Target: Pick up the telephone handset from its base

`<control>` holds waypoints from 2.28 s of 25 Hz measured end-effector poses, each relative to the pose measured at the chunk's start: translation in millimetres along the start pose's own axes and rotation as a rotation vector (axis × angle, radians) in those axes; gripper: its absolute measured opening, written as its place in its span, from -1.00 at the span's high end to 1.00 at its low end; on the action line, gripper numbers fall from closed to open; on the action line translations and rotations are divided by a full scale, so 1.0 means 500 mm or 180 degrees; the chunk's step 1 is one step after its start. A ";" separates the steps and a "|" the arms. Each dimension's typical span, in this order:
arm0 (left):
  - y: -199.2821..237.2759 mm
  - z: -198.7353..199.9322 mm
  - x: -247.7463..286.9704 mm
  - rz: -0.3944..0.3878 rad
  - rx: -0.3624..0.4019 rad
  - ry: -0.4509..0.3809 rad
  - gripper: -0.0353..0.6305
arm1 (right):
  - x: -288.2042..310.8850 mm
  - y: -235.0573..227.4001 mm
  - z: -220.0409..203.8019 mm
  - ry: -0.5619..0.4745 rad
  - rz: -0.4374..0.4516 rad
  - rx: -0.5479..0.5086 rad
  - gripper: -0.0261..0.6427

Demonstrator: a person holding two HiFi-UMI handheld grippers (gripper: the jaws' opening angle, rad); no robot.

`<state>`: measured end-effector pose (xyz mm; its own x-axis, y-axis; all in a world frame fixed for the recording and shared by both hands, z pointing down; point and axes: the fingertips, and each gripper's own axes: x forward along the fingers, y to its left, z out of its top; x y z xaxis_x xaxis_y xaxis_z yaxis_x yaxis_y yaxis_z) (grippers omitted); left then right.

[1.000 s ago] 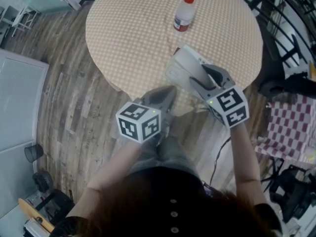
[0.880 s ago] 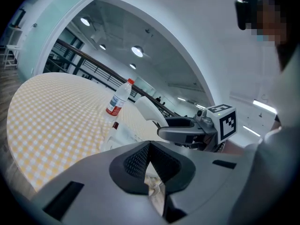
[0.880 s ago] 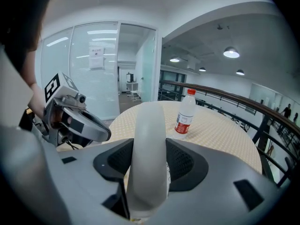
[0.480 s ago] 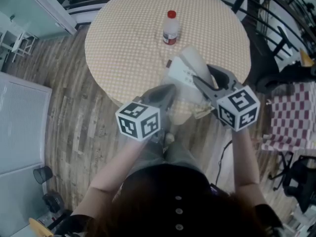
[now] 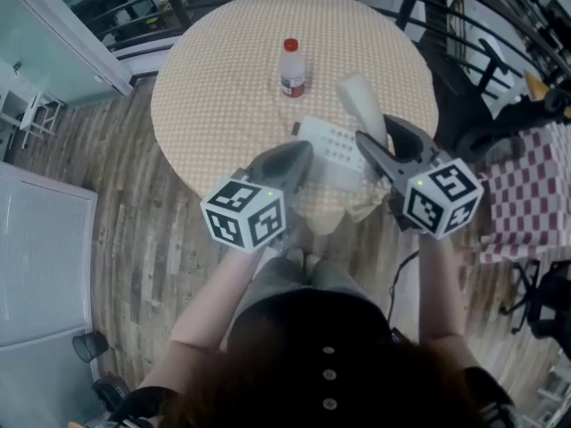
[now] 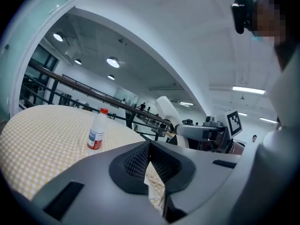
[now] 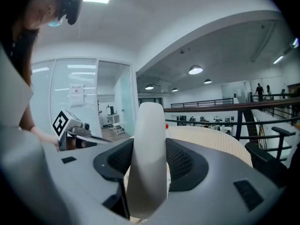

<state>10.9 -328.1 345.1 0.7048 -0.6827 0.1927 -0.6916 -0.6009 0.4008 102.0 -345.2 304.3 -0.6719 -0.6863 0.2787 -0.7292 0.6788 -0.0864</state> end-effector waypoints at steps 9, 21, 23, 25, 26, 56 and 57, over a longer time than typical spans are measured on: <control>-0.037 0.052 0.000 -0.0203 0.0018 -0.0199 0.87 | -0.079 -0.010 0.020 -0.0401 -0.0197 0.0530 0.28; -0.061 0.043 0.018 -0.0393 -0.0149 -0.0193 0.87 | -0.164 0.027 0.011 -0.0705 -0.0271 0.0782 0.28; -0.065 0.040 0.019 -0.0420 -0.0180 -0.0194 0.87 | -0.169 0.037 0.004 -0.0736 -0.0237 0.0857 0.28; -0.071 0.037 0.017 -0.0439 -0.0200 -0.0190 0.87 | -0.176 0.043 -0.001 -0.0753 -0.0227 0.0879 0.28; -0.074 0.035 0.016 -0.0446 -0.0207 -0.0184 0.87 | -0.180 0.043 -0.001 -0.0759 -0.0235 0.0877 0.28; -0.077 -0.032 -0.042 -0.0413 -0.0554 -0.0104 0.87 | -0.185 0.054 -0.036 -0.0956 -0.0029 0.1497 0.28; -0.078 -0.032 -0.041 -0.0414 -0.0545 -0.0108 0.87 | -0.185 0.053 -0.036 -0.0950 -0.0031 0.1492 0.28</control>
<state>26.1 -283.9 339.8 0.7787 -0.6194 0.1004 -0.5562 -0.6074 0.5672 147.0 -259.0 293.7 -0.6228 -0.7824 0.0044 -0.6695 0.5300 -0.5205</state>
